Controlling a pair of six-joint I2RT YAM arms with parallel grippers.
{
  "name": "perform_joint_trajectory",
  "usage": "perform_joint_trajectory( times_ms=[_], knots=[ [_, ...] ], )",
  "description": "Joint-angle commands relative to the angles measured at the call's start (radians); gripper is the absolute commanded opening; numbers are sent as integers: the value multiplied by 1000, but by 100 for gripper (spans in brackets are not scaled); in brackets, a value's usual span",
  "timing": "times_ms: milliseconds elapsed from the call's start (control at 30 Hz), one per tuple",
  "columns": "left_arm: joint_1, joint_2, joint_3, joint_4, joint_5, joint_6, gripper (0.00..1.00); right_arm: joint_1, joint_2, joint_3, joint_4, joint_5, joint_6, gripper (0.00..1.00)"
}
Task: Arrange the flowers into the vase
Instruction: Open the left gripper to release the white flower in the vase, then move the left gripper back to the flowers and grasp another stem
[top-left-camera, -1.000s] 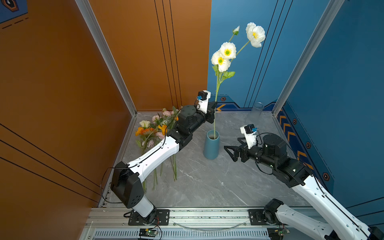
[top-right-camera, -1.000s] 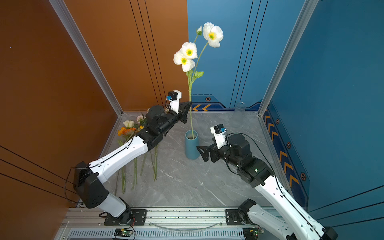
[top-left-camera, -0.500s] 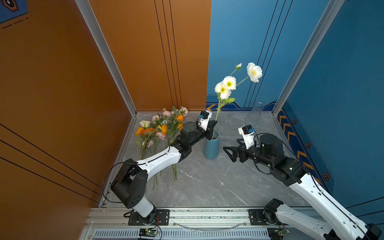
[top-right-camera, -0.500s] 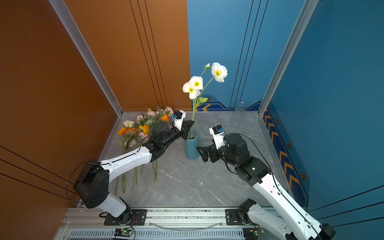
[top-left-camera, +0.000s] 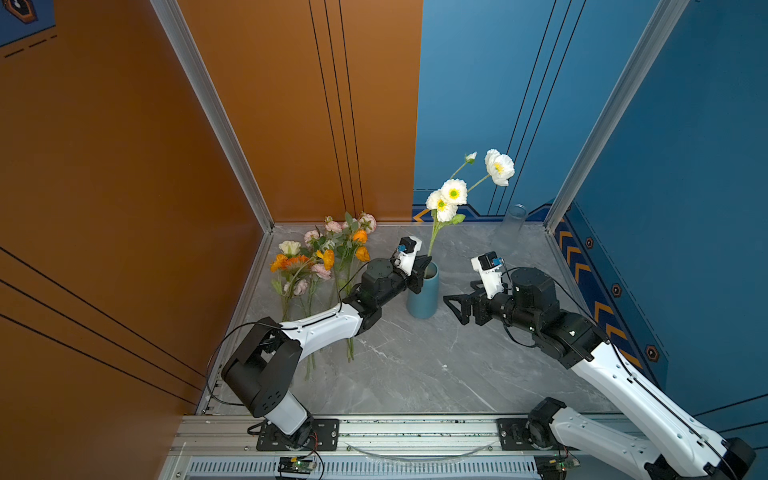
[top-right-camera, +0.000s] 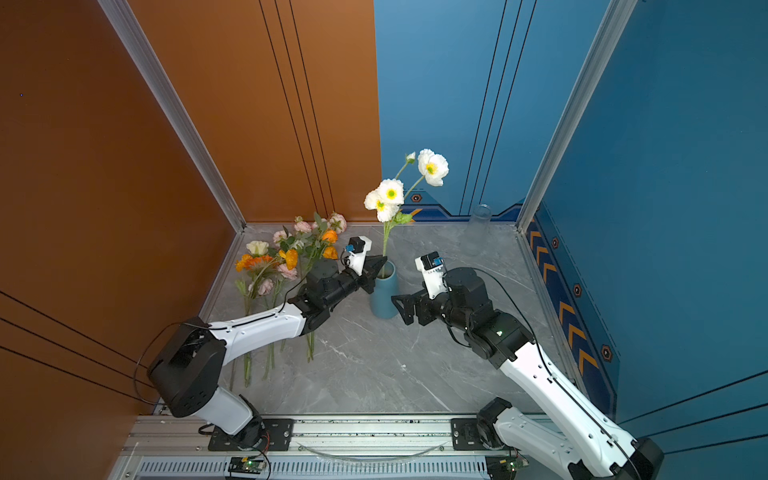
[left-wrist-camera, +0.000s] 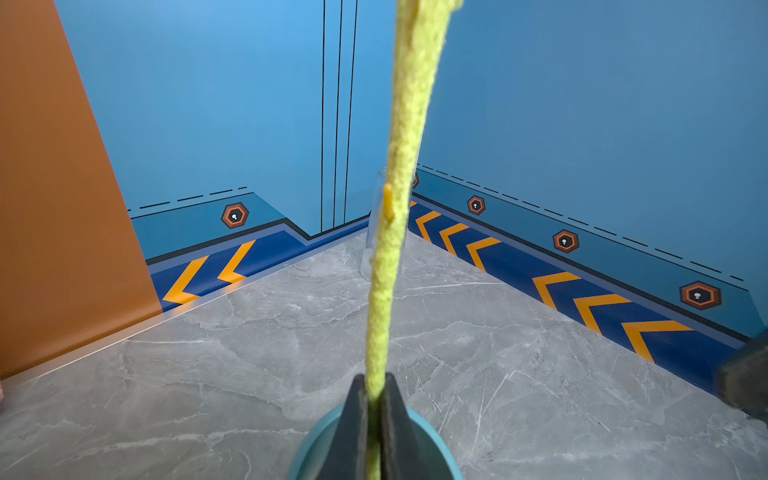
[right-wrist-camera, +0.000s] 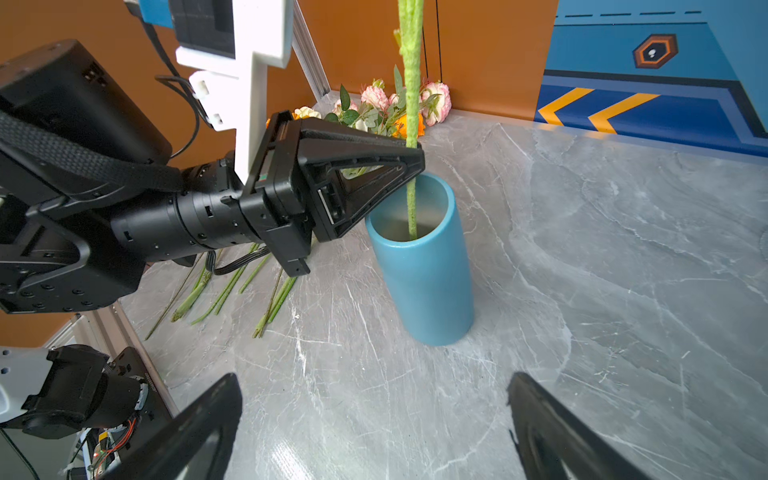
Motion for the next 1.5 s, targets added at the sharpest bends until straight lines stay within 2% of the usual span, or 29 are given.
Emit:
perform_joint_trajectory(
  times_ms=[0, 167, 533, 667, 800, 967, 1100, 1267, 1333, 1467],
  knots=[
    [-9, -24, -14, 22, -25, -15, 13, 2, 5, -13, 46, 0, 14, 100],
    [-10, -31, -20, 23, -29, -16, 18, 2, 4, -17, 47, 0, 11, 100],
    [-9, -122, -40, -22, -68, 5, 39, 20, 8, -33, 49, 16, -10, 100],
    [6, -214, 5, -241, -151, 33, 42, 68, 9, -44, 63, 66, -37, 100],
    [62, -292, 82, -512, -195, 31, 43, 146, 19, -46, 102, 117, -61, 100],
    [156, -338, 201, -902, -293, -31, 43, 240, 62, -36, 163, 152, -84, 100],
    [250, -387, 234, -1177, -395, -111, 42, 303, 135, -26, 228, 139, -83, 100],
    [465, -412, 253, -1450, -403, -182, 39, 370, 284, 27, 303, 119, -86, 100],
    [535, -420, 230, -1482, -340, -188, 37, 391, 351, 69, 306, 123, -86, 100],
    [568, -409, 162, -1455, -230, -232, 35, 437, 484, 137, 345, 132, -99, 100]
  ],
)
